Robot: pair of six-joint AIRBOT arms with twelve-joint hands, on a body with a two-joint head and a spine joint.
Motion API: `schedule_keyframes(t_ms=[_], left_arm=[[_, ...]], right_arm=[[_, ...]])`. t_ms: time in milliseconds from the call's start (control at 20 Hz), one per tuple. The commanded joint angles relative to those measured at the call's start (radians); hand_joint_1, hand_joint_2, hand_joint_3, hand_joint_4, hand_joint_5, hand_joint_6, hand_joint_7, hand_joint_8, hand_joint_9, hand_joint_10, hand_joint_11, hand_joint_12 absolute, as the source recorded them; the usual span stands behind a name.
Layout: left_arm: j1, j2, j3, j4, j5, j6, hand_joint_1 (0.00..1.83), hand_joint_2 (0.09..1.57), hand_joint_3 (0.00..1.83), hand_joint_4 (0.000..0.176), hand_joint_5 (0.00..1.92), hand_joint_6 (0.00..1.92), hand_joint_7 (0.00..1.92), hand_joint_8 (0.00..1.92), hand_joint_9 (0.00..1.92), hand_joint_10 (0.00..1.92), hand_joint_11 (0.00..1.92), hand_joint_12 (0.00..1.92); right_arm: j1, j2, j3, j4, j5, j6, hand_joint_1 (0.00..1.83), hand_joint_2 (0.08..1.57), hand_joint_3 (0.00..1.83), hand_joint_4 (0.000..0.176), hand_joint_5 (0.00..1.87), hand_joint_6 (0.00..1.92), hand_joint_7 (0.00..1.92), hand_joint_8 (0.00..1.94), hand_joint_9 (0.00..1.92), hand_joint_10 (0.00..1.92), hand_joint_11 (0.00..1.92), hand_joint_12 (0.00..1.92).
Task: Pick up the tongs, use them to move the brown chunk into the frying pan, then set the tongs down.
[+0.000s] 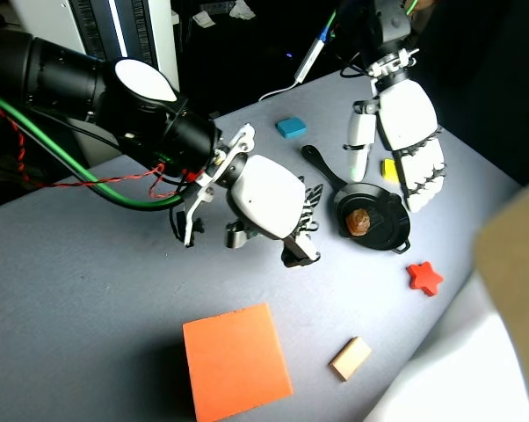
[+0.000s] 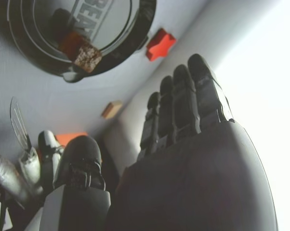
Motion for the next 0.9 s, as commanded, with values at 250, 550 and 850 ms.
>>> schedule_keyframes(t_ms=[250,550,850], left_arm=[[-0.011,-0.005,-0.043,0.057,-0.013,-0.028,0.13,1.31,0.0,0.036,0.08,0.01,0.11,0.01,0.11,0.01,0.0,0.33],[-0.028,-0.021,-0.052,0.071,-0.013,-0.028,0.17,1.31,0.0,0.023,0.08,0.01,0.1,0.0,0.11,0.0,0.0,0.24],[-0.025,-0.024,-0.051,0.088,-0.013,-0.028,0.19,1.32,0.0,0.024,0.09,0.0,0.1,0.0,0.1,0.0,0.0,0.33]], right_arm=[[-0.068,0.011,-0.009,-0.273,-0.051,0.137,0.99,1.17,0.0,0.0,0.7,0.2,0.91,0.0,0.65,0.63,0.28,1.5],[-0.096,0.016,-0.009,-0.291,-0.079,0.145,0.81,1.17,0.0,0.0,0.44,0.01,0.55,0.0,0.52,0.11,0.01,1.34],[-0.116,0.044,-0.034,-0.3,-0.084,0.149,0.7,1.0,0.0,0.0,0.07,0.0,0.17,0.0,0.19,0.0,0.0,0.72]])
